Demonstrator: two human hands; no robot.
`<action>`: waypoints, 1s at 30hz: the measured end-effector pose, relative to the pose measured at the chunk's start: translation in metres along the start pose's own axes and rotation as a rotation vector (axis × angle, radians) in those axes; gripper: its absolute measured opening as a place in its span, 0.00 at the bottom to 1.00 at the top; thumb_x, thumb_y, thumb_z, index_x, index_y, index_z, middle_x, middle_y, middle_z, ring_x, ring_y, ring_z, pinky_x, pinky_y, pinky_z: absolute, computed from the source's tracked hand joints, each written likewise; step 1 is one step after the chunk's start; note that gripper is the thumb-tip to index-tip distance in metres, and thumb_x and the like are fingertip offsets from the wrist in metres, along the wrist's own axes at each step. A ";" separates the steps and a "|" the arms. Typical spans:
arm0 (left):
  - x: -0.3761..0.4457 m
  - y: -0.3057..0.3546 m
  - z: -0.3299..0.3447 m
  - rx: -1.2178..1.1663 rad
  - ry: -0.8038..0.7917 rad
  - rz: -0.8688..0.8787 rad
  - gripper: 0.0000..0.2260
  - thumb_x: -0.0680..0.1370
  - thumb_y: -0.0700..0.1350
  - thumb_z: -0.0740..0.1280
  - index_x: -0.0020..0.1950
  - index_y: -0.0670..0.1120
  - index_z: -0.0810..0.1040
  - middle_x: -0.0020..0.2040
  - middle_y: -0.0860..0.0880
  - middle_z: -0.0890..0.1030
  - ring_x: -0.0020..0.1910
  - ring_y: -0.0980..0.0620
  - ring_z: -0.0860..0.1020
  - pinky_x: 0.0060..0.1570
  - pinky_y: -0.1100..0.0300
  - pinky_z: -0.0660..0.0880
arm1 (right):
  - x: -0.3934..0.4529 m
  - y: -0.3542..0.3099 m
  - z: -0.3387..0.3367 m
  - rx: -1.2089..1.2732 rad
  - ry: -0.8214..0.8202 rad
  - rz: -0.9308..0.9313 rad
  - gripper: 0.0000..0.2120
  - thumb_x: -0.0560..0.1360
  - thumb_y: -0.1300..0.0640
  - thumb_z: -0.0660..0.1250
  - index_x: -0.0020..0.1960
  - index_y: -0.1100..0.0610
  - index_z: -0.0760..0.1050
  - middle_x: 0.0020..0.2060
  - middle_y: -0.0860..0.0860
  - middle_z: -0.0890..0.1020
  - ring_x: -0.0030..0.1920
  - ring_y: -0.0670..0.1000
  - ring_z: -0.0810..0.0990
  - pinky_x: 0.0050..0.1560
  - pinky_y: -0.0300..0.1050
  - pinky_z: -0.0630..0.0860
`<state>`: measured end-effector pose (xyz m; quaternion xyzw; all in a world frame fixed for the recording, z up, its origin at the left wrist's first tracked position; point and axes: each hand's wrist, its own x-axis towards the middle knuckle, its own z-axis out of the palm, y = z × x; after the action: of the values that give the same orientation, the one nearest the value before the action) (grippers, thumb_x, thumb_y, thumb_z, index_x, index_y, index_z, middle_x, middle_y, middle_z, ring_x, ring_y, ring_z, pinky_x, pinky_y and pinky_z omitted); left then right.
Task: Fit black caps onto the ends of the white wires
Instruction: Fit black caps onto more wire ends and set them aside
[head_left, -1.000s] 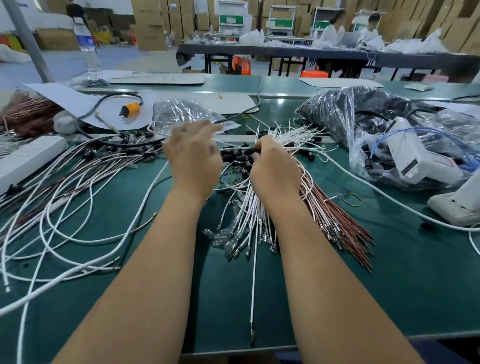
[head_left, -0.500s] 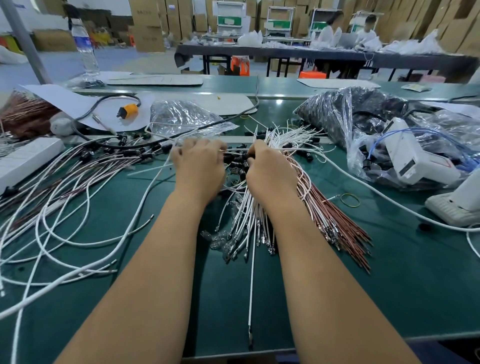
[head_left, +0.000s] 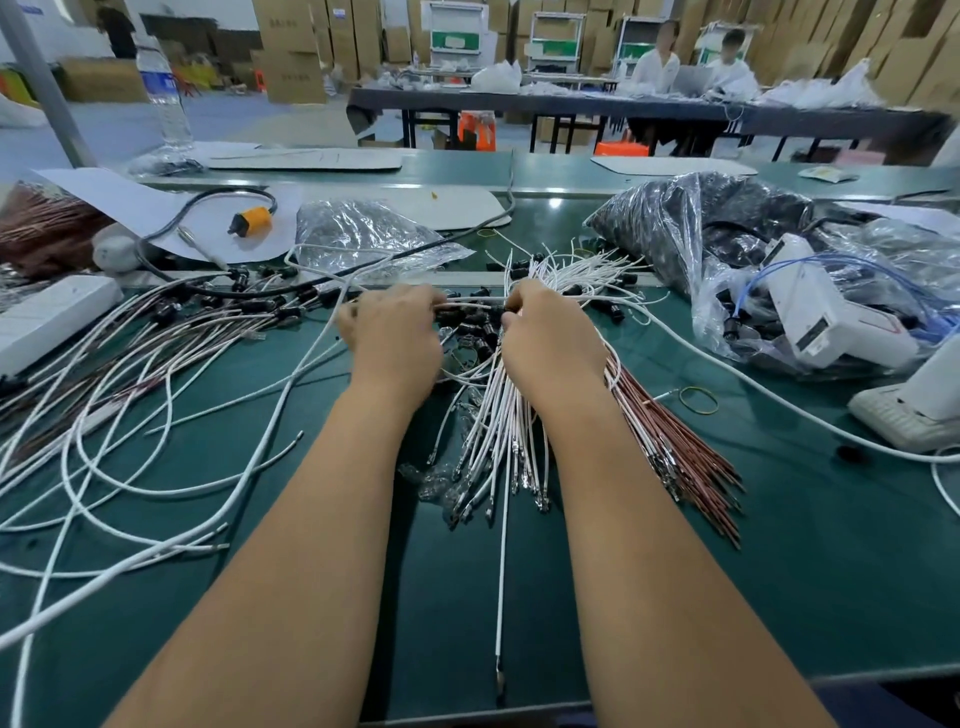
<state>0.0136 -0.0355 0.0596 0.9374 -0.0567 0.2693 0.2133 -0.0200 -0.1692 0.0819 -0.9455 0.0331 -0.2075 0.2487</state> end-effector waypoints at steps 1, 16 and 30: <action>-0.001 0.006 0.001 -0.117 0.006 0.065 0.14 0.79 0.39 0.60 0.60 0.50 0.79 0.53 0.49 0.81 0.56 0.45 0.74 0.57 0.52 0.64 | 0.000 -0.002 0.001 0.057 0.002 -0.027 0.05 0.79 0.60 0.60 0.53 0.55 0.73 0.38 0.49 0.74 0.43 0.54 0.74 0.38 0.45 0.66; 0.000 0.006 -0.002 -0.680 -0.096 -0.002 0.06 0.77 0.36 0.66 0.50 0.43 0.82 0.39 0.49 0.82 0.38 0.57 0.80 0.42 0.68 0.74 | 0.001 -0.001 0.010 0.339 0.044 -0.093 0.07 0.77 0.61 0.66 0.55 0.57 0.77 0.46 0.52 0.82 0.47 0.50 0.78 0.48 0.44 0.74; 0.002 -0.004 -0.003 -0.848 -0.116 -0.146 0.04 0.78 0.40 0.67 0.47 0.49 0.78 0.36 0.49 0.82 0.29 0.64 0.74 0.31 0.74 0.69 | 0.002 0.000 0.008 0.544 0.220 -0.018 0.06 0.78 0.62 0.65 0.51 0.57 0.81 0.40 0.46 0.80 0.42 0.45 0.79 0.46 0.38 0.76</action>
<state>0.0151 -0.0311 0.0615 0.7820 -0.1079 0.1535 0.5943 -0.0147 -0.1661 0.0766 -0.8162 -0.0056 -0.3121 0.4862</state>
